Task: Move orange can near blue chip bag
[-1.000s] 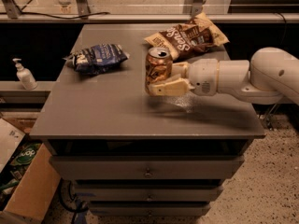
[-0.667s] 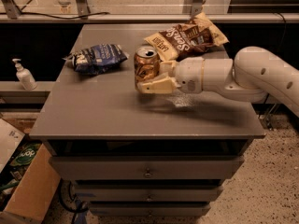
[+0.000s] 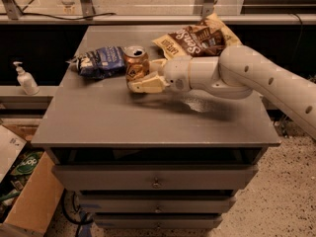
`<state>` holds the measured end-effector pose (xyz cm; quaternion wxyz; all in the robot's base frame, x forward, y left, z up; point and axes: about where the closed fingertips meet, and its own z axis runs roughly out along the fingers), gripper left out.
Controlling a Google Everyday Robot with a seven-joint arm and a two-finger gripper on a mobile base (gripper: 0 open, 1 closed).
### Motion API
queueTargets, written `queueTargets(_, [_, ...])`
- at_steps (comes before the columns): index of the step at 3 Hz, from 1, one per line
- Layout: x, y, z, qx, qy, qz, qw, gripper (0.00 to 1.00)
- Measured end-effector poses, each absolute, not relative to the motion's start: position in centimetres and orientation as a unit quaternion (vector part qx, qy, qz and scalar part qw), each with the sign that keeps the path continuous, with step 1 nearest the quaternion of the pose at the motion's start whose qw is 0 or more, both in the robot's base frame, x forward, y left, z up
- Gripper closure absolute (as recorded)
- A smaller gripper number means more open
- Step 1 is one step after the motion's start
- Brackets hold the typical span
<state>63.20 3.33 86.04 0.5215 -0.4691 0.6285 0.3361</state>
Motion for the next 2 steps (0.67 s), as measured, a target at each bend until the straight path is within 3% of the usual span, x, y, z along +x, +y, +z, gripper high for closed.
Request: queueTargets(2, [66.0,7.4,84.6,-0.481,0.625,0.335,0.515,1.0])
